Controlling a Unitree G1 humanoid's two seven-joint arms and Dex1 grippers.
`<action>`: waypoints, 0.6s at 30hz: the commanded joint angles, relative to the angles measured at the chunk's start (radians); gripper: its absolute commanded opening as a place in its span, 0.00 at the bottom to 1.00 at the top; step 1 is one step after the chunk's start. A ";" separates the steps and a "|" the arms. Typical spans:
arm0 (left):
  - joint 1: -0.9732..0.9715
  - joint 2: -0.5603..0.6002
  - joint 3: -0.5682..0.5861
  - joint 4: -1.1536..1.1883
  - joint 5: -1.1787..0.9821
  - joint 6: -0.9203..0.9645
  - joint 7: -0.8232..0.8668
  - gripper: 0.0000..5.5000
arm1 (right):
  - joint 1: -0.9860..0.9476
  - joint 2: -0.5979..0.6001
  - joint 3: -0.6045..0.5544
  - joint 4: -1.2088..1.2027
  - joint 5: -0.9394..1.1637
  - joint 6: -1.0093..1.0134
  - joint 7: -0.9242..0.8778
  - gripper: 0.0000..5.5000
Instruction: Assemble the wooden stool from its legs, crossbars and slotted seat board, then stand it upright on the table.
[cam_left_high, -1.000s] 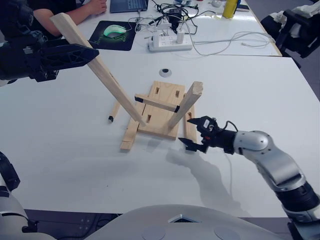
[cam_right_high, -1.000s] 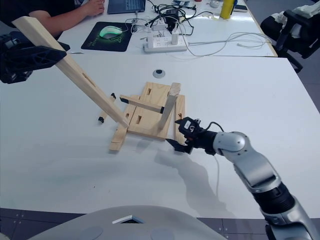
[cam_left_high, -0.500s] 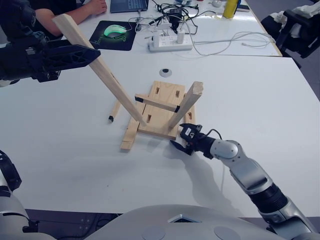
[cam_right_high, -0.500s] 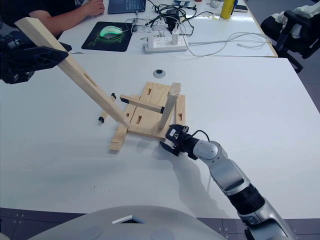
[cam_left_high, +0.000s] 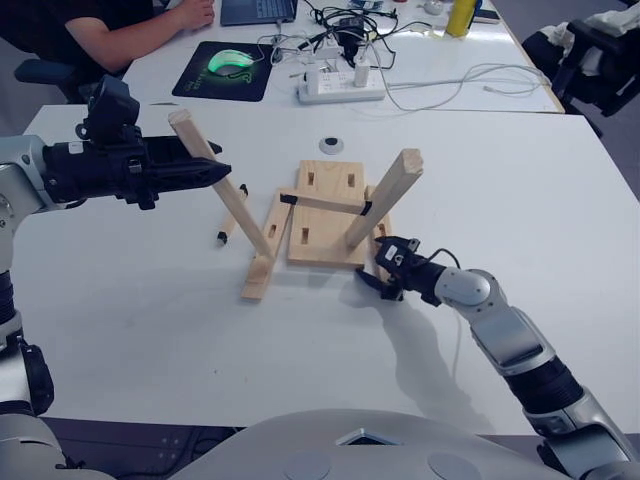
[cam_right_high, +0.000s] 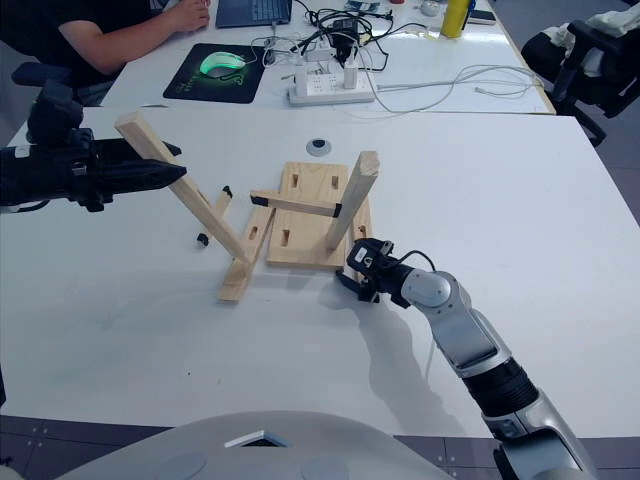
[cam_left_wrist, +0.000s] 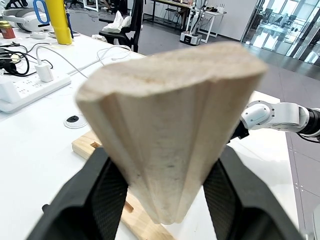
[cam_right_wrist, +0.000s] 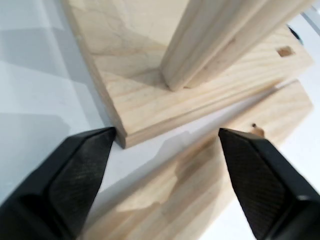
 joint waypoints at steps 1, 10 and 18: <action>0.010 -0.018 0.023 -0.010 0.013 -0.034 0.024 0.38 | -0.028 -0.024 -0.033 0.042 -0.022 -0.014 0.014 0.70; 0.073 -0.150 0.056 -0.070 0.020 -0.156 0.119 0.38 | -0.066 -0.027 -0.105 0.031 0.084 0.010 0.140 0.70; 0.216 -0.189 -0.035 -0.088 0.182 -0.404 0.053 0.38 | -0.114 -0.042 -0.106 0.078 0.098 -0.009 0.227 0.70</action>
